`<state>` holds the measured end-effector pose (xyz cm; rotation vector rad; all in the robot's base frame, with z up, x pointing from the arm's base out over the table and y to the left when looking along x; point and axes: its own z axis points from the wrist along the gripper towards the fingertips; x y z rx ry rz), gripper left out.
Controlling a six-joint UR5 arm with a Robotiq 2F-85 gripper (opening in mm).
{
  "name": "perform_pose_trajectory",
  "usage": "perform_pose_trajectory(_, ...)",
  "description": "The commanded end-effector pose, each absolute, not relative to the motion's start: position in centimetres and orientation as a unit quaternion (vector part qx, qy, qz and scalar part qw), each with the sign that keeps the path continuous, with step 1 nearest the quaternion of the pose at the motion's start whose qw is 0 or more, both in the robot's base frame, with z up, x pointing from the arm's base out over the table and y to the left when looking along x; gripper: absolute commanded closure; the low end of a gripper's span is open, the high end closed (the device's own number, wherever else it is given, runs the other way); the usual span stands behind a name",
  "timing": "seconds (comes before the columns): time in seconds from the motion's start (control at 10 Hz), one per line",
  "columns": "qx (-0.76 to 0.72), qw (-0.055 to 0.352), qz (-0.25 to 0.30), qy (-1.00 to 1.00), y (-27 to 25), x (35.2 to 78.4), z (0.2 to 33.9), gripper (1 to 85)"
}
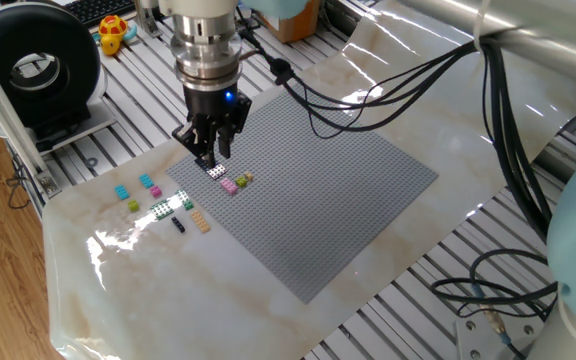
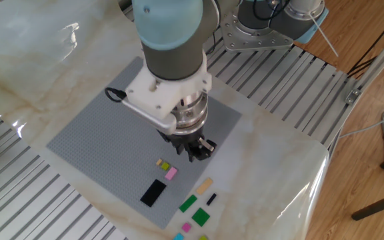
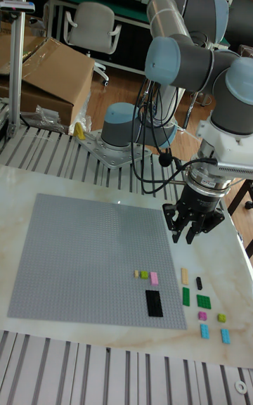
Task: Stack small Lego blocks randomly, one at a time
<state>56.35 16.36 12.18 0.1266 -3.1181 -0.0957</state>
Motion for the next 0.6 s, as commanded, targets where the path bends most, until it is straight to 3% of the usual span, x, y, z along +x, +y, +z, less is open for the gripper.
perform_pose_trajectory(0.0, 0.039, 0.009, -0.038, -0.998, 17.07, 56.61, 11.73, 52.3)
perform_pose_trajectory(0.5, 0.042, 0.012, -0.032, -0.999, 16.76, 56.45, 11.72, 52.3)
